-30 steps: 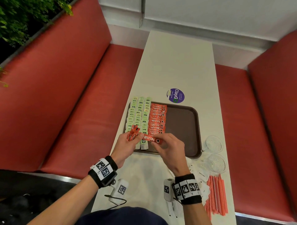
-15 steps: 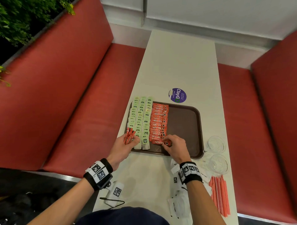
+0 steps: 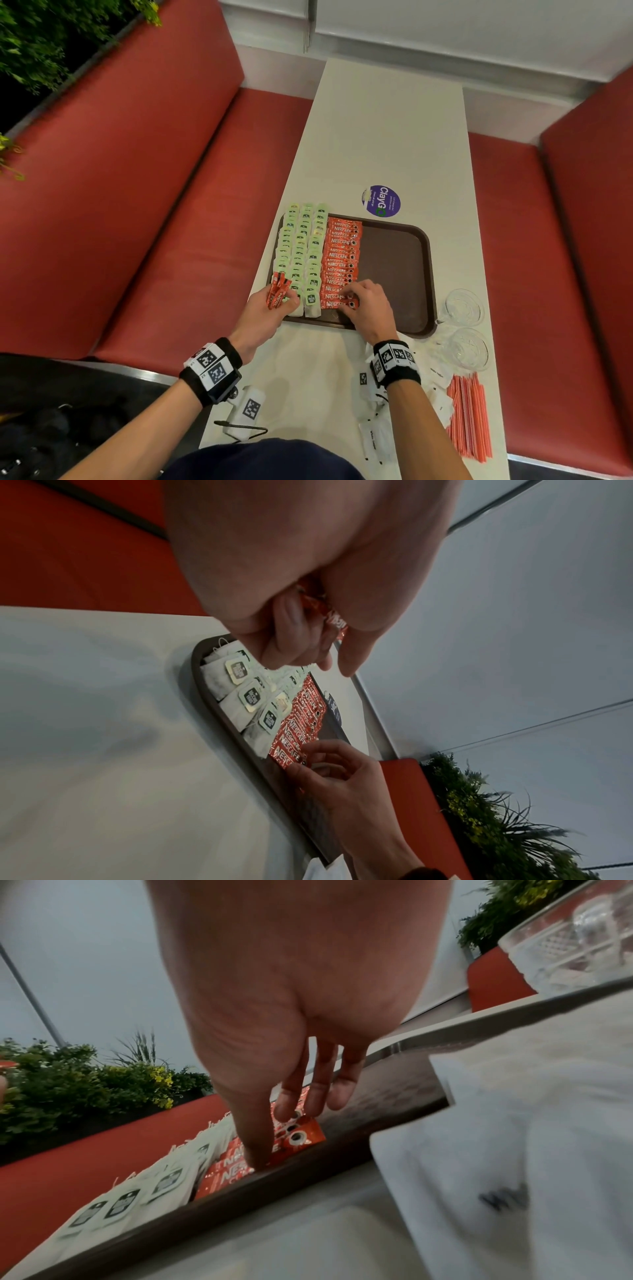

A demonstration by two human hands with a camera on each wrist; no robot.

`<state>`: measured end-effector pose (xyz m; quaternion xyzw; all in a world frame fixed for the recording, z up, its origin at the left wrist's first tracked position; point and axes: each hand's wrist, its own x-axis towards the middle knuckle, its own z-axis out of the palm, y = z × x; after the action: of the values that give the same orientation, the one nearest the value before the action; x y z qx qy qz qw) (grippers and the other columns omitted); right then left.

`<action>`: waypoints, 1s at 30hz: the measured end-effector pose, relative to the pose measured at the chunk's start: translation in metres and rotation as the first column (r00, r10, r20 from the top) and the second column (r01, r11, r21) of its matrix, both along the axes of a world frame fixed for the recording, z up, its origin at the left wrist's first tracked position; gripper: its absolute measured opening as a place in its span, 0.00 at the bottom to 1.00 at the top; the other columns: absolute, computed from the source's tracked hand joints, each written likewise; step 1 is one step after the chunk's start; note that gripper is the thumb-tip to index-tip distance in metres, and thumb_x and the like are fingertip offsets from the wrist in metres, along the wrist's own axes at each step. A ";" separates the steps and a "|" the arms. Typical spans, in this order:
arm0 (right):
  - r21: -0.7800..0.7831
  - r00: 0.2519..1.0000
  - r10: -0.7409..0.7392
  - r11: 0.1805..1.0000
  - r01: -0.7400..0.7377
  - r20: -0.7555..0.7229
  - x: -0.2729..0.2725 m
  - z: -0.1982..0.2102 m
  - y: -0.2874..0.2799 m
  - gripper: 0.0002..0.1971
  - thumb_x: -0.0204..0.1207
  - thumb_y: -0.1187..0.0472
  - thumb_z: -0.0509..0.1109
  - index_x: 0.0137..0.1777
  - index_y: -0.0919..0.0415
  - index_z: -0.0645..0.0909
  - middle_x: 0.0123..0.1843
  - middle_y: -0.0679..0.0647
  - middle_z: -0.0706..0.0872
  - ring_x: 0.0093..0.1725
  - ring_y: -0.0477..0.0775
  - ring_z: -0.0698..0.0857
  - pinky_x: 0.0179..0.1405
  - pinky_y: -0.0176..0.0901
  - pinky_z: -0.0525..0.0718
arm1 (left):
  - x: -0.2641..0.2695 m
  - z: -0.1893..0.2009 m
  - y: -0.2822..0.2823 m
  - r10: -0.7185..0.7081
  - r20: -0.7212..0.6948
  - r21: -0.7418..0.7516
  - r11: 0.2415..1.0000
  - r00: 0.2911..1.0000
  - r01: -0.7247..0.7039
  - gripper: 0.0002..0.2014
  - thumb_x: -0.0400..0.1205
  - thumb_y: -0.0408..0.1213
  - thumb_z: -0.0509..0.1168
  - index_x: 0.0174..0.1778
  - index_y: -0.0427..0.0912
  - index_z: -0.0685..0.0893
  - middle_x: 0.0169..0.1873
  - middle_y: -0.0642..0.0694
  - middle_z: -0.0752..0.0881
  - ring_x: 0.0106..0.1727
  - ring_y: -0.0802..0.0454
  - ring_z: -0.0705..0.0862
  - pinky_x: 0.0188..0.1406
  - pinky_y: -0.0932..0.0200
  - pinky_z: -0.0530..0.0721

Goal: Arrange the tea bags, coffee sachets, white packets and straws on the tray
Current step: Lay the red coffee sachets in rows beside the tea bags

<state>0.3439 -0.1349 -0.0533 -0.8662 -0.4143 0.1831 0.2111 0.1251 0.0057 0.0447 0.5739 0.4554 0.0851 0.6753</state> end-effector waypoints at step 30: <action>0.002 0.996 -0.033 0.999 0.033 0.084 0.005 -0.017 0.025 0.28 0.85 0.50 0.80 0.84 0.50 0.81 0.72 0.51 0.78 0.69 0.56 0.76 0.69 0.59 0.87 | -0.004 0.004 0.006 -0.013 0.010 -0.015 1.000 1.000 0.013 0.09 0.89 0.38 0.73 0.59 0.38 0.85 0.29 0.64 0.85 0.26 0.57 0.63 0.24 0.60 0.62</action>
<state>0.3487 -0.1097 -0.0698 -0.8797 -0.4086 0.1431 0.1967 0.1216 0.0117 0.0483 0.5713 0.4490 0.0803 0.6823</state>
